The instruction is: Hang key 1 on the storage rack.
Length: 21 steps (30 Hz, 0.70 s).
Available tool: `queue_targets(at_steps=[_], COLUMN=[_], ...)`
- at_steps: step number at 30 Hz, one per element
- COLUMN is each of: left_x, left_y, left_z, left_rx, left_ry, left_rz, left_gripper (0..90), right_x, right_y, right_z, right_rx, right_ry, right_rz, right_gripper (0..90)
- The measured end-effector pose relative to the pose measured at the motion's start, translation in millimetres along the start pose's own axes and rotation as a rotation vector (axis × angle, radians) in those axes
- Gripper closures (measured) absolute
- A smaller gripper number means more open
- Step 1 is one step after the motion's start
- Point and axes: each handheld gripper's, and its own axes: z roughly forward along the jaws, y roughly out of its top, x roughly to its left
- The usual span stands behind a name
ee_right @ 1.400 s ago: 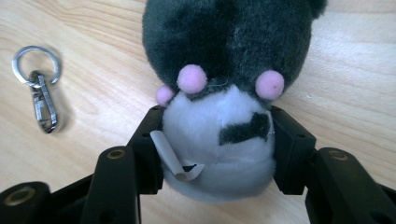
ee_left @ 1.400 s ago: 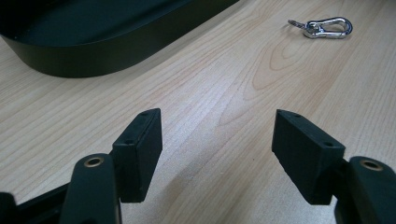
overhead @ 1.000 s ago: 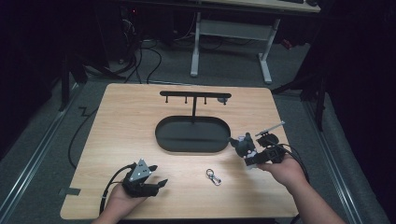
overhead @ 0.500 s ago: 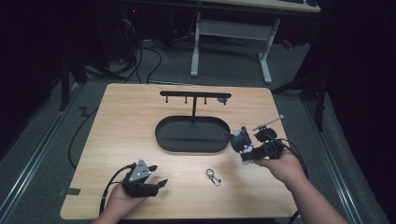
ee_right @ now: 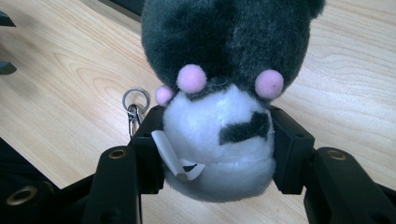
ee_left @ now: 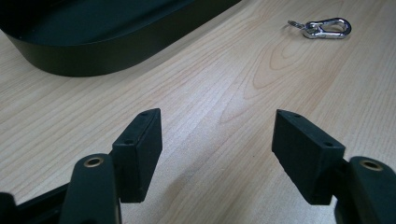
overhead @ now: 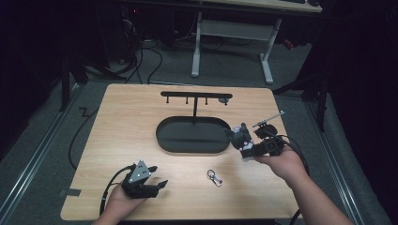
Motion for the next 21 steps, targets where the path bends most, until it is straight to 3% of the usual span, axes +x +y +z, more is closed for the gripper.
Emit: queue_targets(at_steps=[10,21], left_x=[0.5,2.5], left_y=[-0.7,-0.5], left_z=[-0.2,-1.2], left_rx=[0.002,-0.002], left_ry=[0.002,0.002], left_rz=[-0.002,0.001], left_gripper=[34.2,34.2], right_x=[4.4,18.2], right_y=[15.1,52.1], right_z=[-9.2,-23.7], right_rx=[-0.016,-0.041], right_ry=[0.017,0.012], right_rz=[-0.005,-0.040], right_gripper=[49.0,49.0])
